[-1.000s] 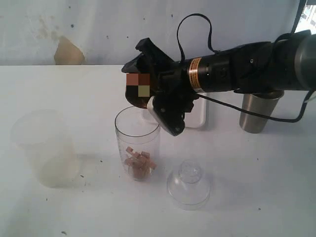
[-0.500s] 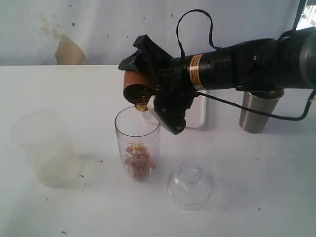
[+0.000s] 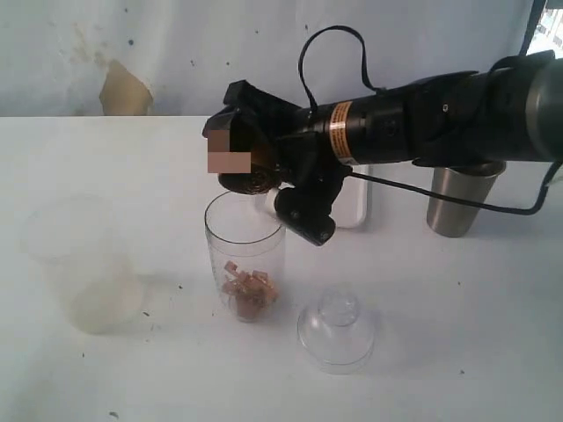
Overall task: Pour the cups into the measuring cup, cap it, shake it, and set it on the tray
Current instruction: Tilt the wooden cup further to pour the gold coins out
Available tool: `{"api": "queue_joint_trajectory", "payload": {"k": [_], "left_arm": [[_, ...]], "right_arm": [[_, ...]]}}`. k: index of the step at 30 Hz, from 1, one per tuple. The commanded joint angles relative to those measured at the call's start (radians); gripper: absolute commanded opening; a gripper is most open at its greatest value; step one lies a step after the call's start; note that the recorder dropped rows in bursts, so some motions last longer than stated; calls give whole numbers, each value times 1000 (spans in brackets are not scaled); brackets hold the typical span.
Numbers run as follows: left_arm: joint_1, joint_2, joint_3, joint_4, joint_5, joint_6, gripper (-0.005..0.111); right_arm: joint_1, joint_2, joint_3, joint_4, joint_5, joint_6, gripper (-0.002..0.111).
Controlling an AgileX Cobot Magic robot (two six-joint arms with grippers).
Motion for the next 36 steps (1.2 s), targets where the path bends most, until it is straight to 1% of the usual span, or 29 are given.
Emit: {"api": "queue_joint_trajectory", "payload": {"k": [1,7,13,19,23,27,28,30,32,33,34,35,36], "left_arm": [[-1,2,0,-9,-3,-2,0],[-1,2,0,-9,-3,-2,0],[-1,2,0,-9,-3,-2,0],[-1,2,0,-9,-3,-2,0],[-1,2,0,-9,-3,-2,0],[-1,2,0,-9,-3,-2,0],[-1,2,0,-9,-3,-2,0],[-1,2,0,-9,-3,-2,0],[-1,2,0,-9,-3,-2,0],[-1,2,0,-9,-3,-2,0],[-1,2,0,-9,-3,-2,0],[-1,2,0,-9,-3,-2,0],[-1,2,0,-9,-3,-2,0]], "right_arm": [[12,-16,-10,5,11,-29,0],[28,-20,-10,5,29,-86,0],[30,-37,-8,5,86,-95,0],[34,-70,2,5,79,-111,0],[54,-84,32,5,78,-111,0],[67,-80,42,-21,179,-121,0],[69,-88,40,-9,208,-138,0],[69,-95,42,65,169,-134,0],[69,-95,42,75,155,-134,0],[69,-95,42,61,170,-145,0],[78,-106,38,68,226,-196,0],[78,-115,37,107,236,-205,0],[78,-119,42,228,187,-183,0]]}}
